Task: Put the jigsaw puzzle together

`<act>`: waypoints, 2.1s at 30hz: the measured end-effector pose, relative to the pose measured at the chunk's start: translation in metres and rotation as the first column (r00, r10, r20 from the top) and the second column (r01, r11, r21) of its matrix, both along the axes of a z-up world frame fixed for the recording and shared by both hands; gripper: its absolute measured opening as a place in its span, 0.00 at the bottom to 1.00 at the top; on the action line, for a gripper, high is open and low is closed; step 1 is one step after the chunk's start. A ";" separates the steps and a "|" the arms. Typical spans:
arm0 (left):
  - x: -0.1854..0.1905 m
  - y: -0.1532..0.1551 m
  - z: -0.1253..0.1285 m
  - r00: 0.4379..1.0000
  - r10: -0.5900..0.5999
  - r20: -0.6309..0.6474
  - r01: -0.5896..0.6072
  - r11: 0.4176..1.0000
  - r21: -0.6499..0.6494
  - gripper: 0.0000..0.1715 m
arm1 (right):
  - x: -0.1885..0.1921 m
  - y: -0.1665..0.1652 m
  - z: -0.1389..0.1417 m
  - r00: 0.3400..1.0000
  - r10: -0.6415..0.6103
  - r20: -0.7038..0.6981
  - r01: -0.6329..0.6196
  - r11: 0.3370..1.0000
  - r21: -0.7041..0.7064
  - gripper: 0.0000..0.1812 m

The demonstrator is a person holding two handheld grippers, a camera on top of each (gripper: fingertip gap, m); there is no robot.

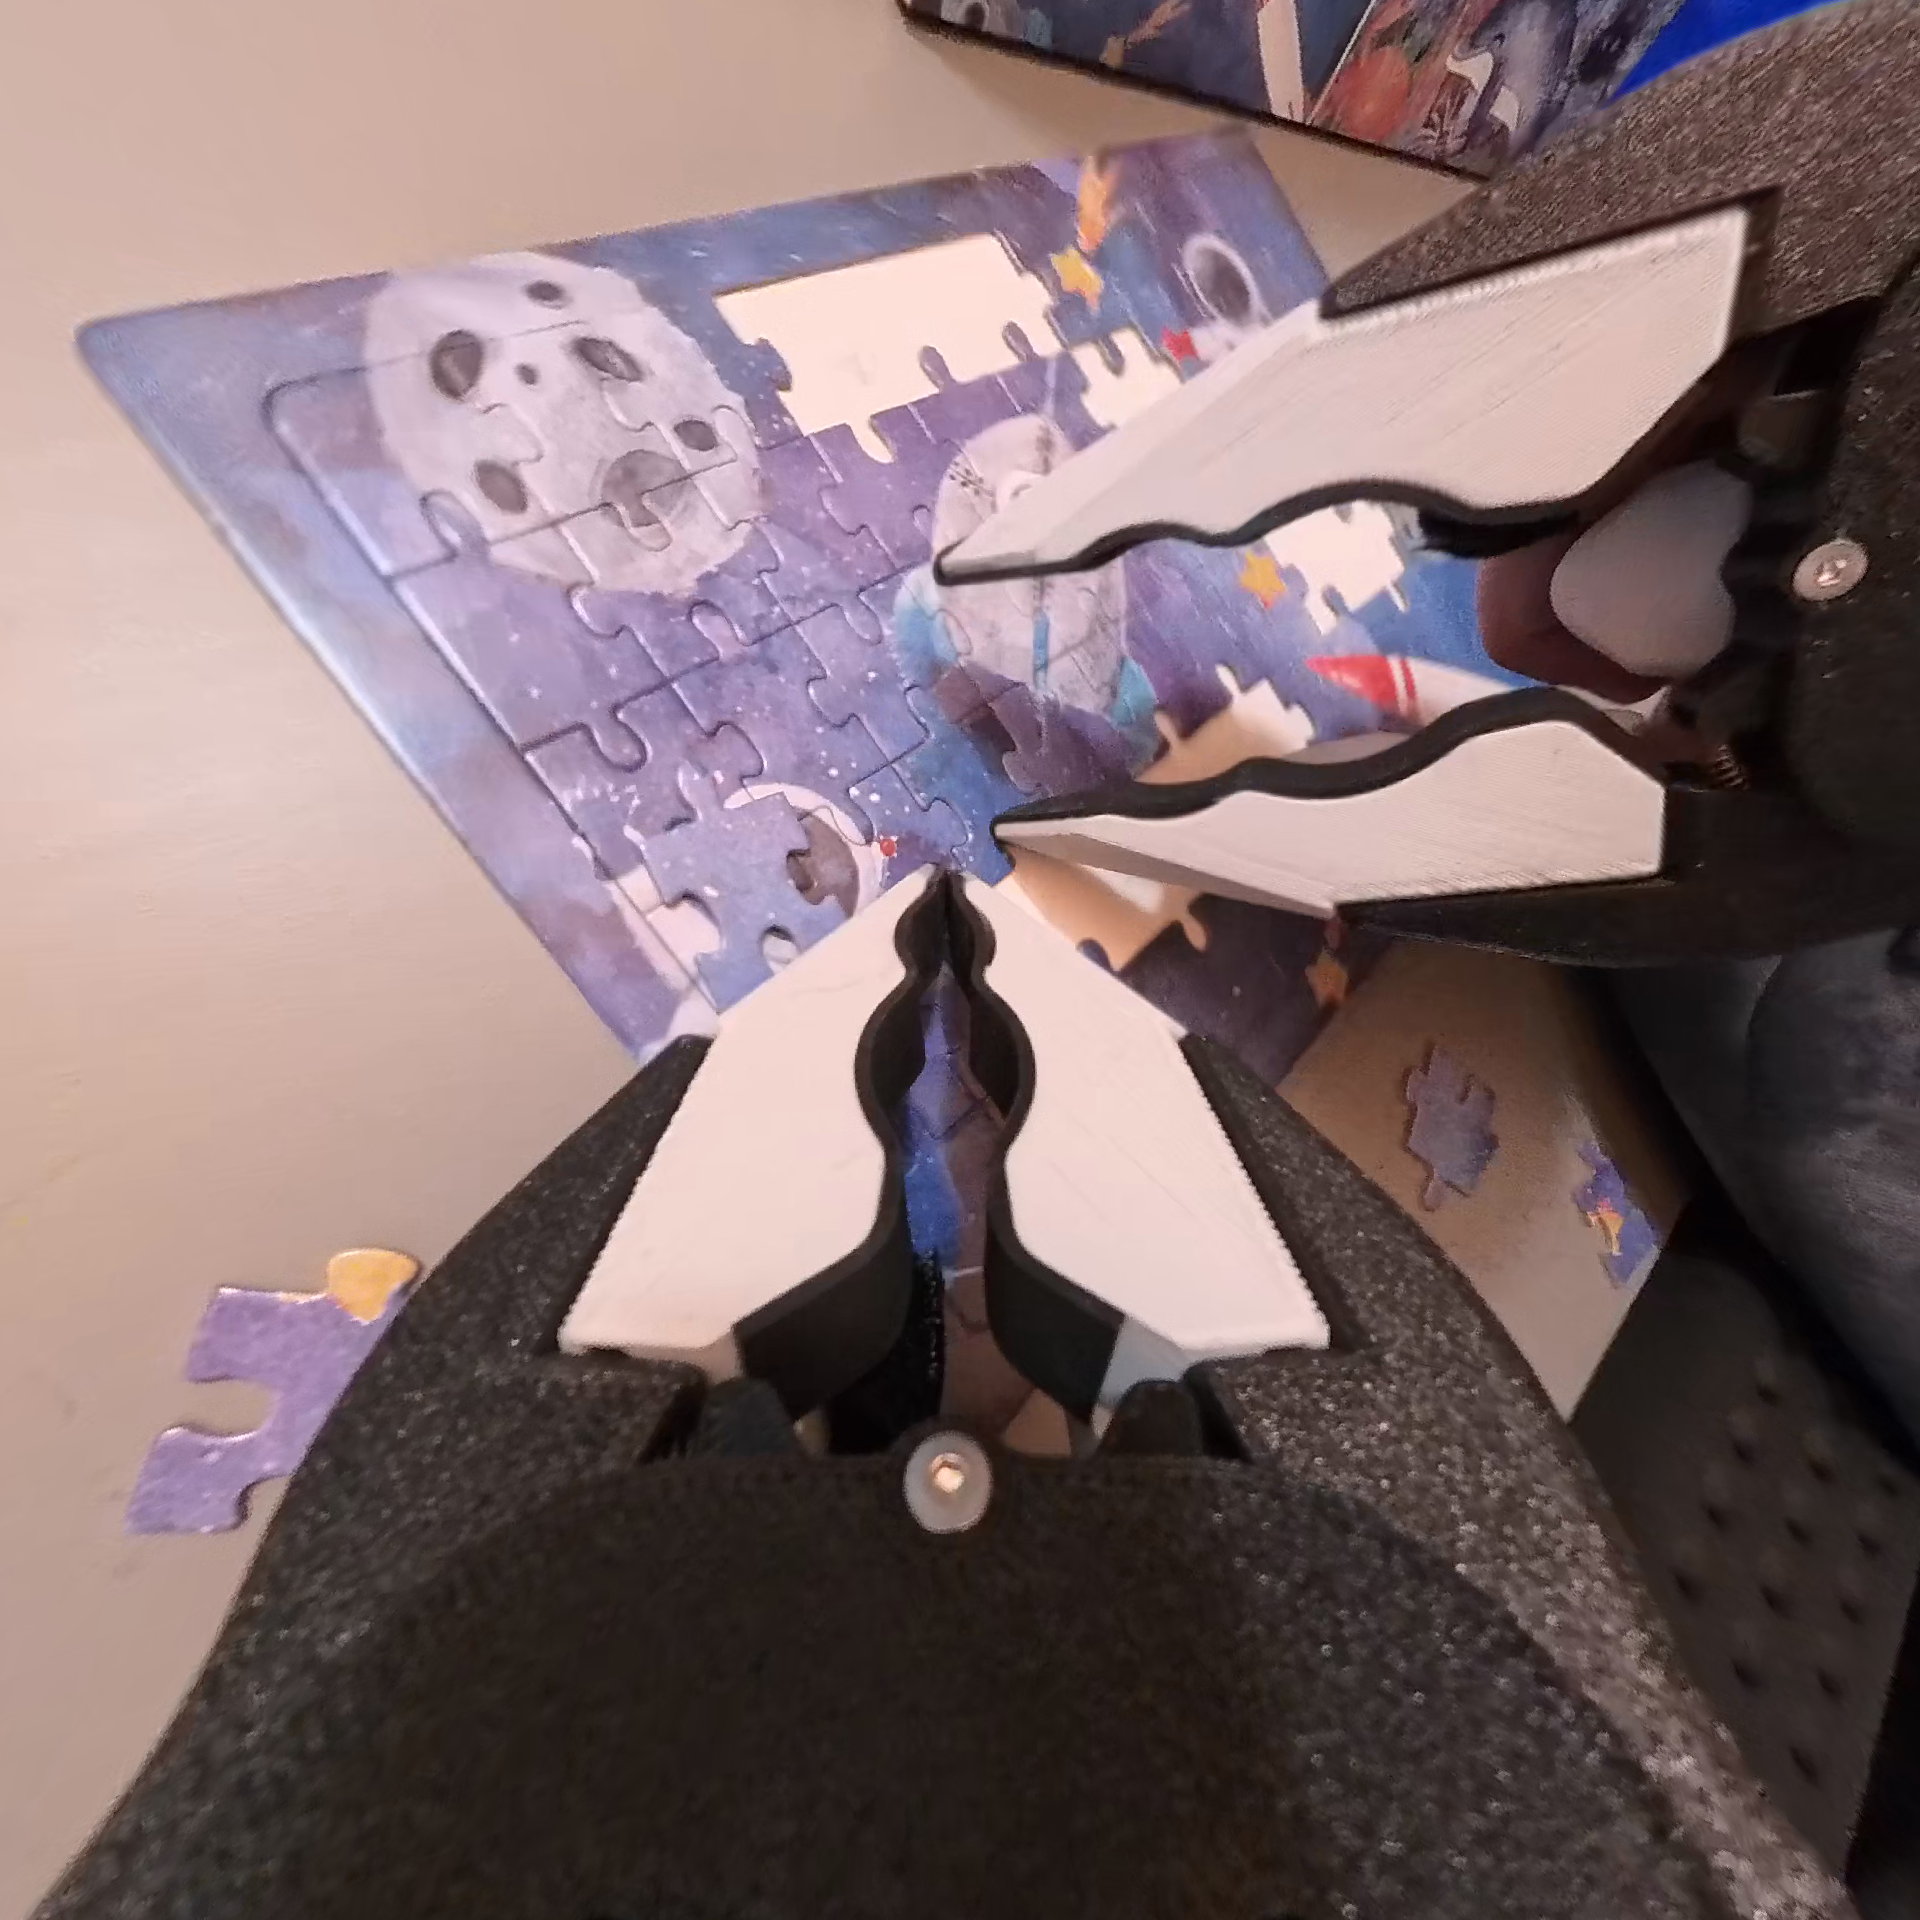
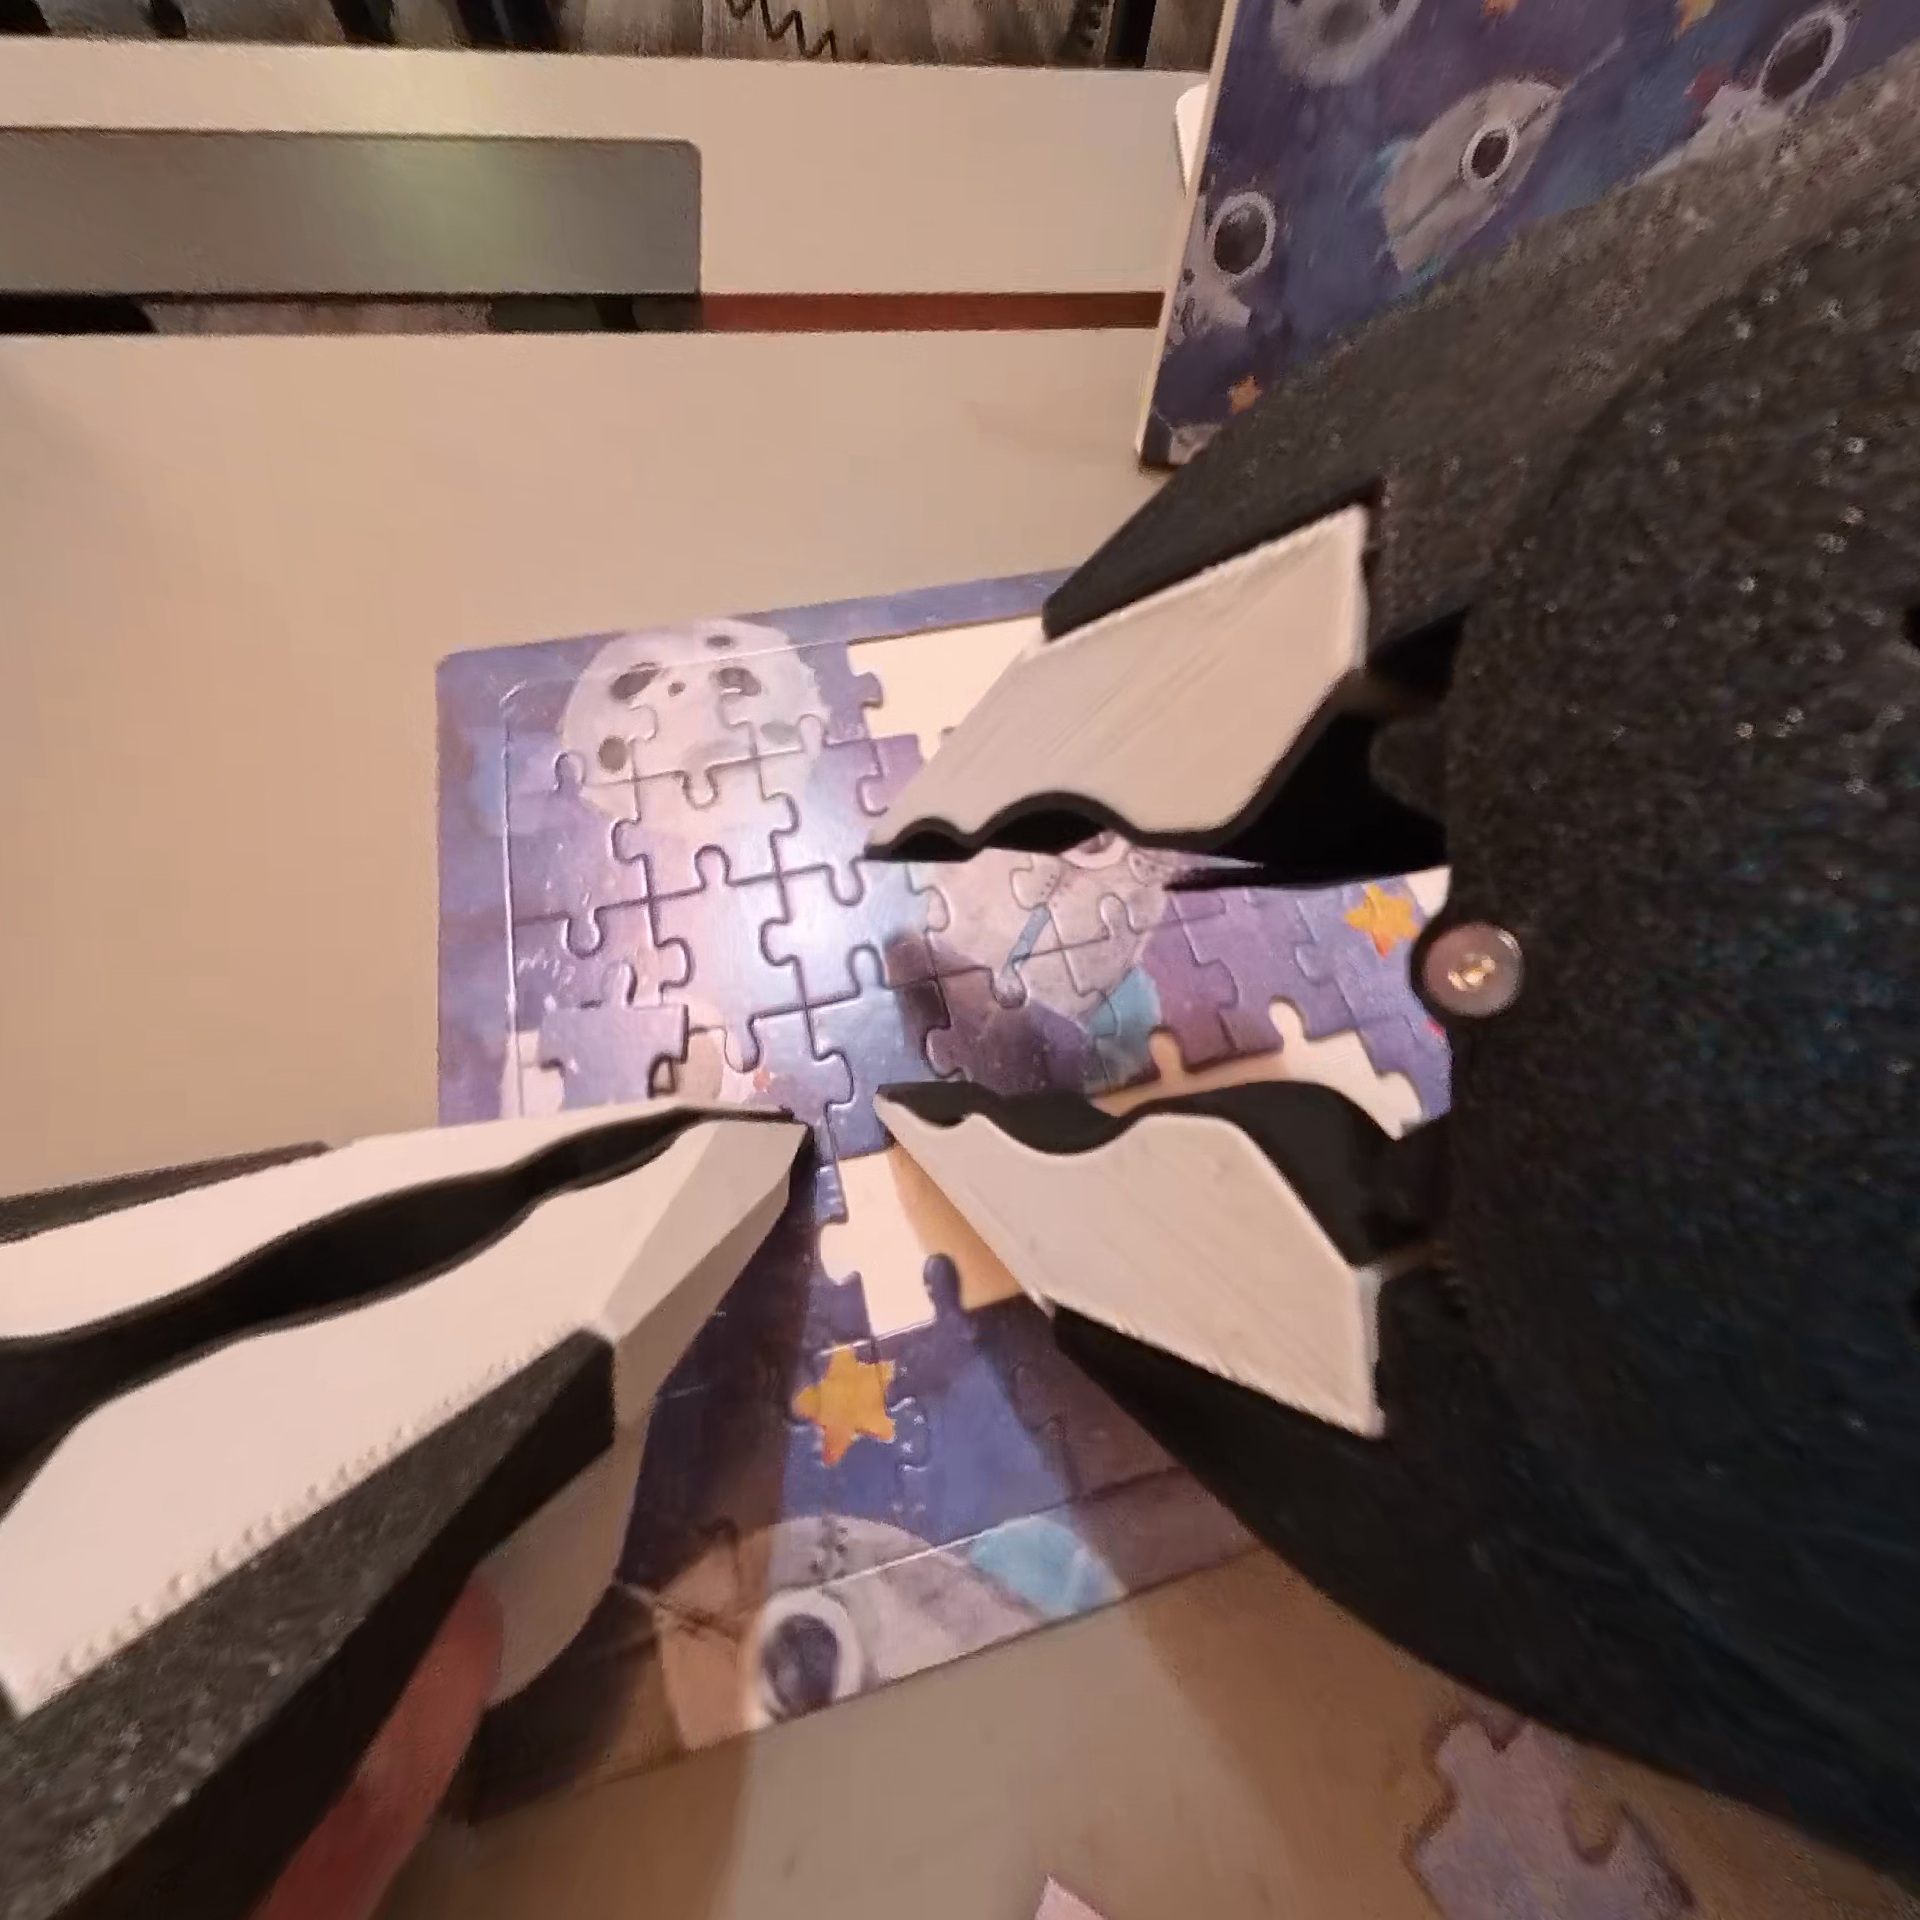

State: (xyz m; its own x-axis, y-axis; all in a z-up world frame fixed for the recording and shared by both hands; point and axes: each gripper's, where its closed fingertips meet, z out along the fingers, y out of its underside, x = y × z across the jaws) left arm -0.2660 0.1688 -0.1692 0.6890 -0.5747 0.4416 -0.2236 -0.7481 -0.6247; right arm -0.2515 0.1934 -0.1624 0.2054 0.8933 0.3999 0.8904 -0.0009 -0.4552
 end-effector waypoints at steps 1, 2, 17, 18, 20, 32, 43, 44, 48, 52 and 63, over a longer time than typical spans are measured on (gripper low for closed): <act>-0.001 0.000 0.000 1.000 0.002 -0.005 -0.002 1.000 0.003 0.00 | -0.001 0.001 0.000 1.000 -0.003 -0.007 0.003 1.000 0.003 0.23; -0.001 0.001 0.000 1.000 0.002 -0.005 -0.002 1.000 0.004 0.00 | -0.001 0.003 0.001 1.000 -0.010 -0.021 0.010 1.000 0.004 0.24; -0.001 0.004 0.013 0.989 -0.033 -0.142 0.060 0.980 0.191 0.03 | 0.026 -0.009 -0.002 0.976 -0.089 -0.197 0.023 0.949 -0.313 0.23; 0.003 0.002 0.021 0.990 -0.069 -0.121 0.094 0.973 0.212 0.08 | 0.028 -0.009 -0.004 0.976 -0.087 -0.199 0.019 0.947 -0.322 0.23; 0.010 -0.001 0.029 0.977 -0.165 -0.134 0.192 0.954 0.229 0.19 | 0.028 -0.013 -0.009 0.977 -0.069 -0.200 -0.003 0.940 -0.340 0.24; 0.016 0.011 -0.003 0.828 -0.438 -0.350 0.530 0.815 0.234 0.22 | 0.015 -0.008 -0.010 0.958 -0.010 -0.287 -0.067 0.964 -0.256 0.22; 0.012 0.019 0.003 0.877 -0.366 -0.311 0.455 0.841 0.294 0.24 | 0.016 0.008 0.003 0.945 0.001 -0.326 -0.043 0.992 -0.119 0.25; 0.011 0.023 0.004 0.882 -0.352 -0.313 0.445 0.841 0.308 0.25 | 0.016 0.009 0.004 0.944 -0.003 -0.330 -0.038 0.992 -0.119 0.25; 0.012 0.031 0.007 0.890 -0.330 -0.313 0.429 0.838 0.336 0.26 | 0.016 0.012 0.003 0.944 -0.014 -0.329 -0.027 0.992 -0.120 0.25; 0.014 0.031 -0.002 0.853 -0.338 -0.397 0.483 0.800 0.357 0.26 | 0.015 0.011 0.004 0.945 -0.009 -0.327 -0.029 0.993 -0.111 0.24; 0.014 0.038 0.001 0.856 -0.298 -0.422 0.473 0.783 0.405 0.24 | 0.016 0.012 -0.005 0.953 -0.027 -0.303 -0.018 0.990 -0.143 0.23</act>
